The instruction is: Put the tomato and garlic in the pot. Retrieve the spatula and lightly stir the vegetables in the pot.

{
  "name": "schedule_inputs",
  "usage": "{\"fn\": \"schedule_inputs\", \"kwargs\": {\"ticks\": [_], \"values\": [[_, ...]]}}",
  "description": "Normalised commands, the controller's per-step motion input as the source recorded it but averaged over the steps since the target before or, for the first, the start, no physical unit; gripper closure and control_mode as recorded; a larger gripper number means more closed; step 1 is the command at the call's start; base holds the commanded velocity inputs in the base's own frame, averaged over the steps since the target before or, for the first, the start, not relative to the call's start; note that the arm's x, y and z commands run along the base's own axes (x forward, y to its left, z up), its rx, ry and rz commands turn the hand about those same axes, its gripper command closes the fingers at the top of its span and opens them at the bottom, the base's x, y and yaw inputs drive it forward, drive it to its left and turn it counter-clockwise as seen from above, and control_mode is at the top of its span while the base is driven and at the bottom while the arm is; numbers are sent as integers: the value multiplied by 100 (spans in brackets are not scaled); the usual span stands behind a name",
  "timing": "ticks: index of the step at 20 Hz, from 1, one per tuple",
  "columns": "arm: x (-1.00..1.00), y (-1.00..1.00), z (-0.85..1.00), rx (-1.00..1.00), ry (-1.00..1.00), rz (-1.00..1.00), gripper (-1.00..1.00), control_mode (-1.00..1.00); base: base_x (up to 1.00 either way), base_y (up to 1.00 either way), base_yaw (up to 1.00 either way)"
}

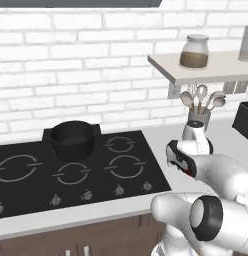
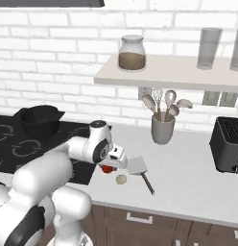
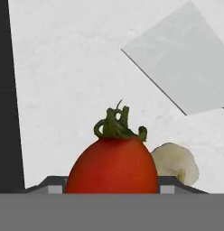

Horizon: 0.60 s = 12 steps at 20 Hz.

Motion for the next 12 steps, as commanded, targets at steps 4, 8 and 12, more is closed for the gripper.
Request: {"fn": "schedule_inputs", "kwargs": {"ticks": [4, 8, 12], "values": [[-21, 64, 100, 1, -13, 6, 100, -100, 0, 0, 0], [-4, 96, 96, 0, -3, 11, 100, -100, 0, 0, 0], [0, 100, 76, 0, -1, 13, 100, -100, 0, 0, 0]]}}
